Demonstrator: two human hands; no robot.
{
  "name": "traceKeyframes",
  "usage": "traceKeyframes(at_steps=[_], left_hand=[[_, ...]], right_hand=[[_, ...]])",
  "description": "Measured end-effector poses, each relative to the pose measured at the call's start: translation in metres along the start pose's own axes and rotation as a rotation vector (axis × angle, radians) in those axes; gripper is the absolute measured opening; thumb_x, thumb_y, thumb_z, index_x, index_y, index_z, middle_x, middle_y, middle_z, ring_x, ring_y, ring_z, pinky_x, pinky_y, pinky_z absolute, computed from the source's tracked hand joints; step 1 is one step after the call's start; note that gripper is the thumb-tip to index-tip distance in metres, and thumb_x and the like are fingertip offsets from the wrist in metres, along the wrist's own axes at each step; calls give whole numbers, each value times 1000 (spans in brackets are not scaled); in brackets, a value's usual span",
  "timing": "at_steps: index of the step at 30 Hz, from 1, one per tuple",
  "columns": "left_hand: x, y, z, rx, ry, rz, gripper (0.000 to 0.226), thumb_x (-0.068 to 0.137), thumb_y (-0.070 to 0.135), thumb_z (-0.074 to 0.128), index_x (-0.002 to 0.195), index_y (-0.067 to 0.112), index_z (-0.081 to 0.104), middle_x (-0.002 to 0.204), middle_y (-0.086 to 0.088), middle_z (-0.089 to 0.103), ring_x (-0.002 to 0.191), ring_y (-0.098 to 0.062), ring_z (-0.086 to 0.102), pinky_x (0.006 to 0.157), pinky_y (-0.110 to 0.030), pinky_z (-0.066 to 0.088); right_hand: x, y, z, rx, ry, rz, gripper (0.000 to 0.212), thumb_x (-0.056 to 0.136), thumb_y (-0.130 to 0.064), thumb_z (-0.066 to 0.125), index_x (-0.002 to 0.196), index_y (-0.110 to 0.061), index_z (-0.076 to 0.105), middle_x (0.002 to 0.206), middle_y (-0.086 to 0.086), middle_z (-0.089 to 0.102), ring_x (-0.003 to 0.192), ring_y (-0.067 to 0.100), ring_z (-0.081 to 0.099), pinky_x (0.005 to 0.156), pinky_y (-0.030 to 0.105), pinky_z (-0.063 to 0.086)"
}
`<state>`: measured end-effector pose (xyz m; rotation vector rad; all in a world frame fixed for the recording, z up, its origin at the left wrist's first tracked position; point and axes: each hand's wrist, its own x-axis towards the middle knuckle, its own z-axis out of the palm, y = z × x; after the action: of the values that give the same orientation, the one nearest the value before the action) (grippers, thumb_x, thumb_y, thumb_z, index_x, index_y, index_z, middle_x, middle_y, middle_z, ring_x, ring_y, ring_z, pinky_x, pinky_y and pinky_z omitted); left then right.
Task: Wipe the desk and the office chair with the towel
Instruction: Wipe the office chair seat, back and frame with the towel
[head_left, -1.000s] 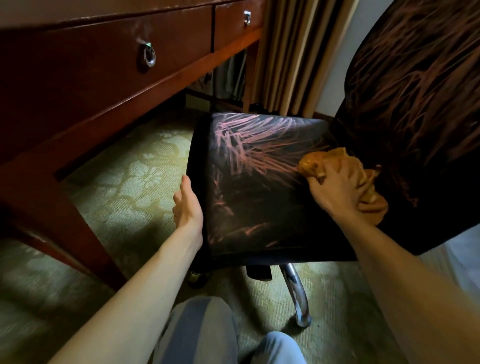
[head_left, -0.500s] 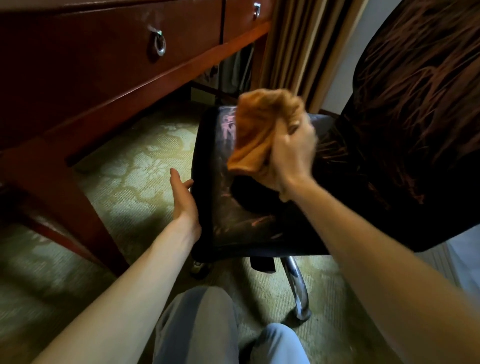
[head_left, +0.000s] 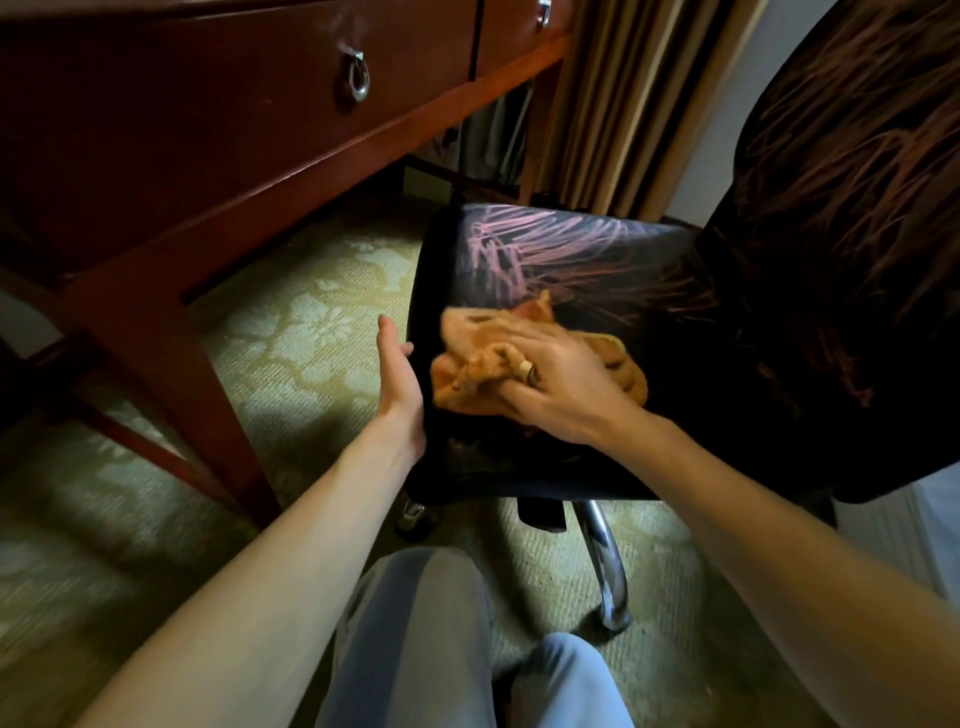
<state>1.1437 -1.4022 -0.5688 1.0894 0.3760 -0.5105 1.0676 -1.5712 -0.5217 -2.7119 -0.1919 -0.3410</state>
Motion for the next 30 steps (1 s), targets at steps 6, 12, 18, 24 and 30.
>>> traceKeyframes(at_steps=[6,12,18,24,30], left_hand=[[-13,6,-19,35,-59,-15,29,103,38,42,89,17,57,61,1,57,43,-11,57,42,-17,44],[-19,-16,-34,294,36,-94,35,109,32,39,93,13,64,82,-5,62,57,-12,59,44,-19,43],[-12,-32,-37,520,48,-82,69,105,63,31,159,20,39,161,-11,42,144,-32,44,118,-43,38],[-5,-31,-36,583,34,-2,54,109,47,41,146,10,54,139,-15,62,120,-30,62,81,-26,47],[-8,-39,-47,531,-77,-34,55,101,56,55,136,14,59,121,-12,72,101,-26,70,62,-26,51]], right_hand=[[22,-6,-41,418,507,269,28,93,-35,55,107,-23,76,101,-9,77,99,10,72,90,44,58],[54,-5,-34,78,243,136,66,75,-57,66,136,-38,50,134,-7,59,131,18,53,113,57,40],[71,0,26,-288,-273,237,95,73,-81,66,154,-50,27,172,1,7,158,34,-5,118,73,4],[49,-10,14,-275,-269,93,71,75,-61,71,140,-37,54,159,-5,41,141,35,38,116,57,31],[-2,-42,-23,-305,-469,-211,72,68,-68,54,128,-30,67,140,-8,60,128,20,54,112,43,39]])
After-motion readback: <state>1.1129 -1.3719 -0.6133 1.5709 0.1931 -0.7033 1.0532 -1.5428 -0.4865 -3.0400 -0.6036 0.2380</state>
